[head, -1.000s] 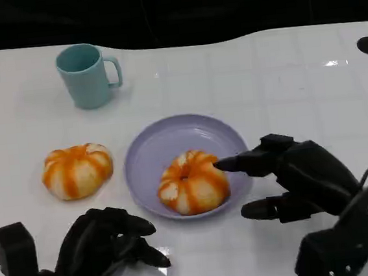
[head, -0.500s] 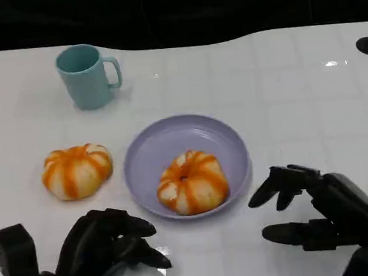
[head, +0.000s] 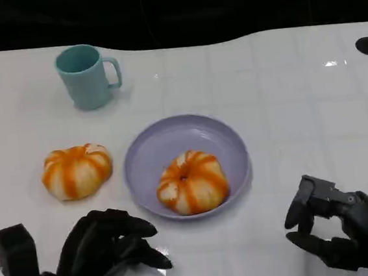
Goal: Grasp the bread from the table and place it into the plate.
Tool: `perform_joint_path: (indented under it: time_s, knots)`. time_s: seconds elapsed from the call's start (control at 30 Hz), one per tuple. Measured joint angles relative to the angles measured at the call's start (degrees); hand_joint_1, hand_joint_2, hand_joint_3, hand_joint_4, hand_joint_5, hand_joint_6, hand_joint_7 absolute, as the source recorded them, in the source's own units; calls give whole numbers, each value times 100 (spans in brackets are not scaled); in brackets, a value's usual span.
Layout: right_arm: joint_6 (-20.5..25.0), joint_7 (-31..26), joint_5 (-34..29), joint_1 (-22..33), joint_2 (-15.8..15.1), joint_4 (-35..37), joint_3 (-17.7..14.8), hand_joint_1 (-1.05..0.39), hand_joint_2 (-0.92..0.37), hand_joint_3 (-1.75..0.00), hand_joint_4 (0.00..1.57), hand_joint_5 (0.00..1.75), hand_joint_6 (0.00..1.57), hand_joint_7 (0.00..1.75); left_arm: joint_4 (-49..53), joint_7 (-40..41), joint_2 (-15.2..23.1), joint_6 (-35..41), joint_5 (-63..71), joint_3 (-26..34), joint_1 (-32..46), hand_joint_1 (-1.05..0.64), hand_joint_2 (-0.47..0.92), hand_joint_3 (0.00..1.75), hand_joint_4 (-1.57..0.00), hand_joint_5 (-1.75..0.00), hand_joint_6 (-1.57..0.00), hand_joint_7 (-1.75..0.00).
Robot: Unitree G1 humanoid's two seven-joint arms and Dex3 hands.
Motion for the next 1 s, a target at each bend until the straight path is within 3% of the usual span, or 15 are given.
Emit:
perform_joint_path:
  time_s: [0.47, 0.77, 1.0]
  knots:
    - [750, 503, 500, 58, 563, -100, -284, -50, -92, -34, 65, 175, 48, 167, -2, -23, 51, 57, -42, 31, 1, -102, 78, 0, -157, -26, -157, -3]
    - [966, 857, 714, 175, 649, -156, -395, -55, -92, -28, 67, 175, 54, 168, 1, -22, 50, 39, -39, 24, 1, -102, 78, 0, -157, -27, -157, -4]
    - [1545, 1206, 1107, 263, 737, -415, -454, -56, -92, -28, 71, 175, 56, 165, 1, -22, 48, 39, -39, 19, 2, -101, 78, 0, -157, -27, -157, -4]
